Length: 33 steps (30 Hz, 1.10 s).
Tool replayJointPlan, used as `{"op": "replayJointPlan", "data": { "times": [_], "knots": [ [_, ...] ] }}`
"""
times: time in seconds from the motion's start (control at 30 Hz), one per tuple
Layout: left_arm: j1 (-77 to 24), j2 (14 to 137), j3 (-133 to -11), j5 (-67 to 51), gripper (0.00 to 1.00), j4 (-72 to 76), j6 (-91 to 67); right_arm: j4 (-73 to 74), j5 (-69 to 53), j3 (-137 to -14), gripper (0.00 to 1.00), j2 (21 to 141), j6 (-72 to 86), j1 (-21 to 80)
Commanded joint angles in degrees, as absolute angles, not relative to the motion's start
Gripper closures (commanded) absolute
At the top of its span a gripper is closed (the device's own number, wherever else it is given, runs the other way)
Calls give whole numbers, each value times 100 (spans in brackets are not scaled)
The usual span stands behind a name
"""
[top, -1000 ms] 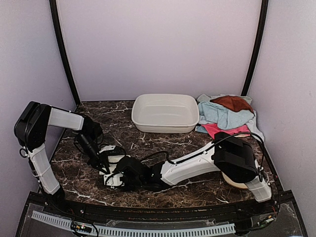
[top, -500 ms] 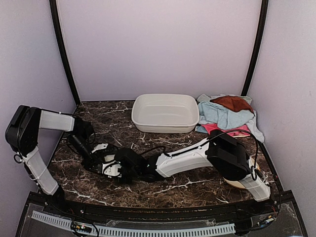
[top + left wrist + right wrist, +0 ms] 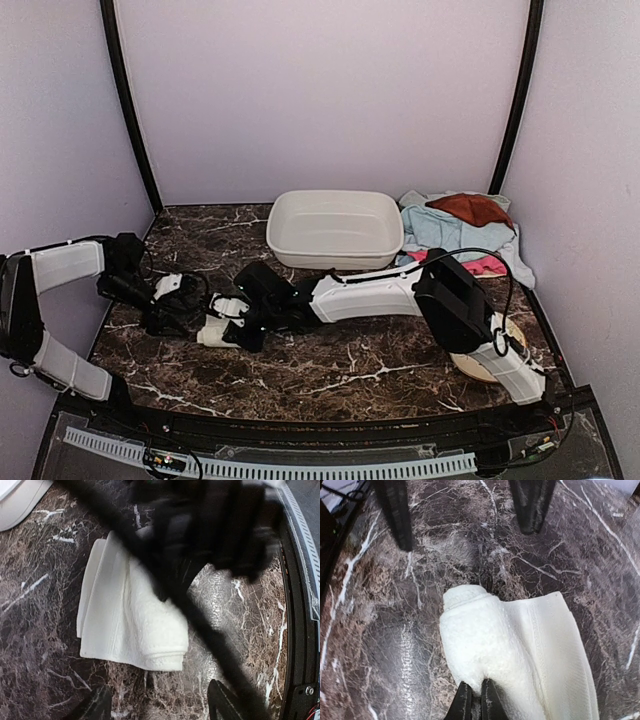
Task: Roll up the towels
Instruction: Roll the towel at the center of the board.
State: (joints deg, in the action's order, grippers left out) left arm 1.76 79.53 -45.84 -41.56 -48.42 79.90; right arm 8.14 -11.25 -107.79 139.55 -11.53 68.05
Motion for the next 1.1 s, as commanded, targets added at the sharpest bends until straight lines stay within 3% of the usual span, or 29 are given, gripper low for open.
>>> {"op": "replayJointPlan", "data": {
  "times": [0.0, 0.13, 0.3, 0.63, 0.83, 1.07],
  "knots": [
    [-187, 7444, -4320, -4095, 32, -4872, 8320, 2391, -2384, -11640, 100, 14757, 188, 6462],
    [-638, 6917, -3893, -3884, 32, -4500, 8256, 2650, -3027, -11981, 100, 14999, 1103, 6341],
    [-1103, 6432, -3354, -3671, 32, -3471, 7984, 1920, -3742, -11446, 100, 14861, 2377, 6294],
    [-1714, 6696, -3053, -2803, 35, -1852, 7843, 995, -4838, -11492, 100, 15169, 4262, 6122],
    [-2003, 7050, -3163, -2723, 44, -2246, 7841, 602, -4845, -11296, 100, 15106, 4934, 6006],
    [-2067, 6799, -3196, -2826, 43, -2604, 7644, 719, -4751, -11328, 100, 15168, 5001, 5977]
  ]
}}
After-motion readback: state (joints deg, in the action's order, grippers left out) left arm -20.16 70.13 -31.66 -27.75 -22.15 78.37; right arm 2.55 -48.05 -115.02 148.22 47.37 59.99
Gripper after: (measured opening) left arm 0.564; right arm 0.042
